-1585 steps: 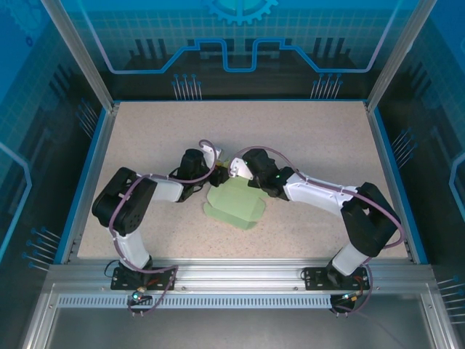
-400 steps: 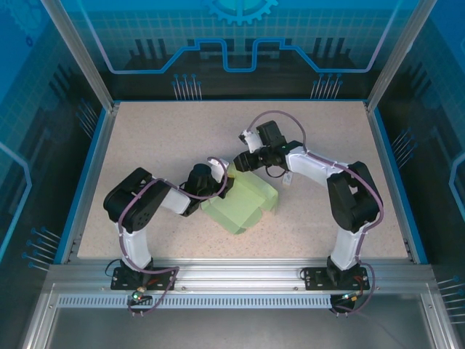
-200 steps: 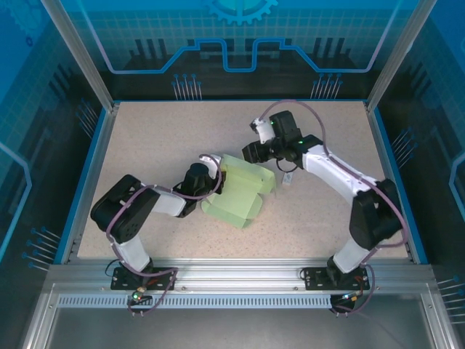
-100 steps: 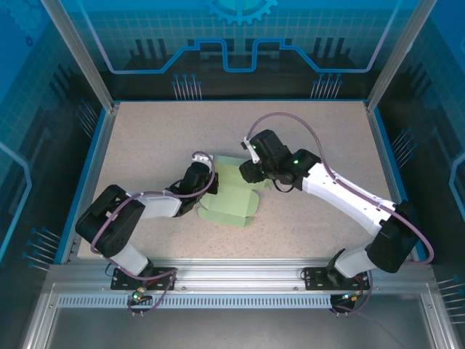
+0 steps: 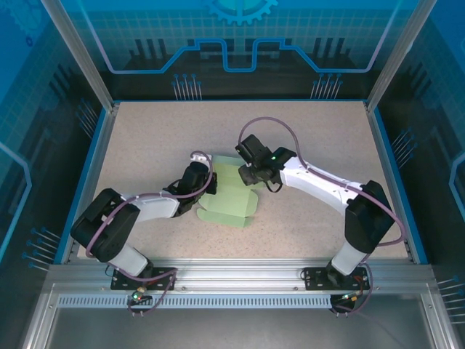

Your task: Fold the paper box

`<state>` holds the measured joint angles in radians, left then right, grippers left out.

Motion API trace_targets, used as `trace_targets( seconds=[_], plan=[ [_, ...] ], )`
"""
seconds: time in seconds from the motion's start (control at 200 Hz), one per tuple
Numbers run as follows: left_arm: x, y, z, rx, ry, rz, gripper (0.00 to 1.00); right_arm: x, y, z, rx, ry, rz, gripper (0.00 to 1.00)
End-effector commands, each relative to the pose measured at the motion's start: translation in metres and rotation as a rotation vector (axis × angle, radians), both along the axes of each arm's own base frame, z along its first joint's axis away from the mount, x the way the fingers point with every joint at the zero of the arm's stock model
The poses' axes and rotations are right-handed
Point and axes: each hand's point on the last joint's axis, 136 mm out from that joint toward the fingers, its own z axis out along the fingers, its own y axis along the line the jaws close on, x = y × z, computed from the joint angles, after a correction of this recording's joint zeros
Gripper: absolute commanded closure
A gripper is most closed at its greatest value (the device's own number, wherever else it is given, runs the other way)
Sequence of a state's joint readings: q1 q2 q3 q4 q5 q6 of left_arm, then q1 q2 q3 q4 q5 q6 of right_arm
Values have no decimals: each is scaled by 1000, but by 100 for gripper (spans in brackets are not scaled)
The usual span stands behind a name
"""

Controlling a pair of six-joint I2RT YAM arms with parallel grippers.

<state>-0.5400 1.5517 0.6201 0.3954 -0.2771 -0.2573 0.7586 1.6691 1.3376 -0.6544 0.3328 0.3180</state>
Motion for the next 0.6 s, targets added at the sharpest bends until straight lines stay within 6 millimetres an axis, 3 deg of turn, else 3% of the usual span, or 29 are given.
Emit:
trace_targets(
  seconds=[0.0,0.165,0.325,0.595],
  plan=[
    [7,-4,23,-26,-46,16,96,0,20,-1,107,29,-15,55],
    [6,-4,23,-27,-46,13,96,7,39,8,303,15,-28,56],
    [4,-3,22,-26,-39,14,96,6,44,25,415,-31,16,55],
    [5,-3,23,-34,-27,29,96,-31,-4,3,210,-12,-52,53]
  ],
)
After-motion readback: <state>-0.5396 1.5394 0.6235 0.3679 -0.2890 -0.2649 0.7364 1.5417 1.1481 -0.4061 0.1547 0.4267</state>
